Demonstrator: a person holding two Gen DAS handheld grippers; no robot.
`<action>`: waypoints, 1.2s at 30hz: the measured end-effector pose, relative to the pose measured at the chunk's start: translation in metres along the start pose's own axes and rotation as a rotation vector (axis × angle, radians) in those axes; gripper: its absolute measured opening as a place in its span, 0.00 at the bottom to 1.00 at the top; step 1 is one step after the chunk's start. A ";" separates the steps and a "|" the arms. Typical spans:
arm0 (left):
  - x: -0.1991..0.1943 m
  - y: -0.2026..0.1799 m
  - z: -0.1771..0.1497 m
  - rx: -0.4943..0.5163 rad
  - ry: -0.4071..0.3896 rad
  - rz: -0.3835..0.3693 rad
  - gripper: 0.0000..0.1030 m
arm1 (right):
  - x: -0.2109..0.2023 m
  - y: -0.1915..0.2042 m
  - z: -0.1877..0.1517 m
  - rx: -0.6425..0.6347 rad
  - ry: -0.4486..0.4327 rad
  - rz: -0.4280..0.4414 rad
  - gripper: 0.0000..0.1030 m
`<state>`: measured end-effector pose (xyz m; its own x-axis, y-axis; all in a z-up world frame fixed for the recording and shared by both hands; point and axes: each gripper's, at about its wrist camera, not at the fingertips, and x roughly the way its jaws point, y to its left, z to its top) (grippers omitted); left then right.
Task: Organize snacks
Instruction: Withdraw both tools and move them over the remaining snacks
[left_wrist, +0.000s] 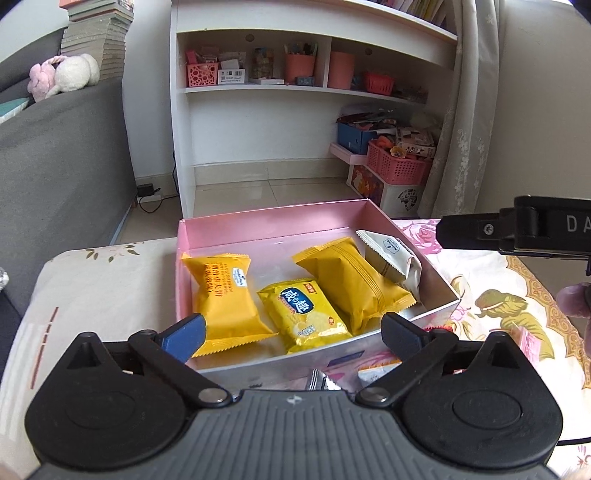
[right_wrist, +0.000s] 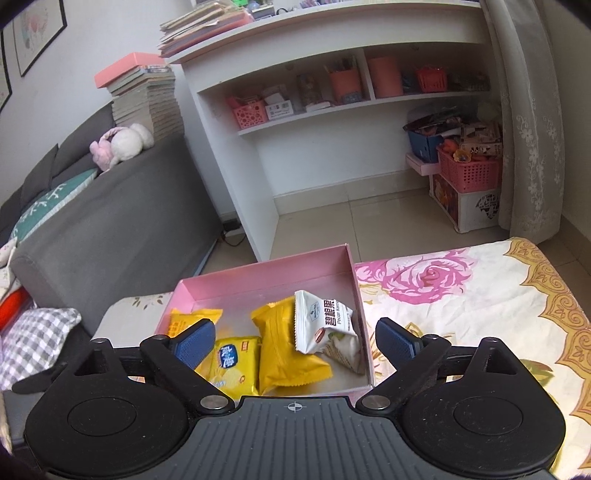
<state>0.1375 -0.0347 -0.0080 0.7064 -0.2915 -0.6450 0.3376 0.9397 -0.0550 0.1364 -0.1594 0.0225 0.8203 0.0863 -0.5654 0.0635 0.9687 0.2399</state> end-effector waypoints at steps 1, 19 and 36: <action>-0.003 0.000 0.000 0.003 0.002 0.005 1.00 | -0.004 0.001 -0.001 -0.008 0.001 -0.003 0.93; -0.030 0.034 -0.046 -0.137 0.121 0.041 0.99 | -0.044 -0.009 -0.048 -0.117 0.053 -0.078 0.96; -0.042 0.024 -0.075 -0.040 0.071 -0.063 0.74 | -0.048 -0.036 -0.124 -0.288 0.241 -0.156 0.96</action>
<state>0.0695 0.0134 -0.0395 0.6383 -0.3386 -0.6913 0.3541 0.9266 -0.1268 0.0241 -0.1701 -0.0564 0.6548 -0.0479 -0.7543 -0.0136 0.9971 -0.0752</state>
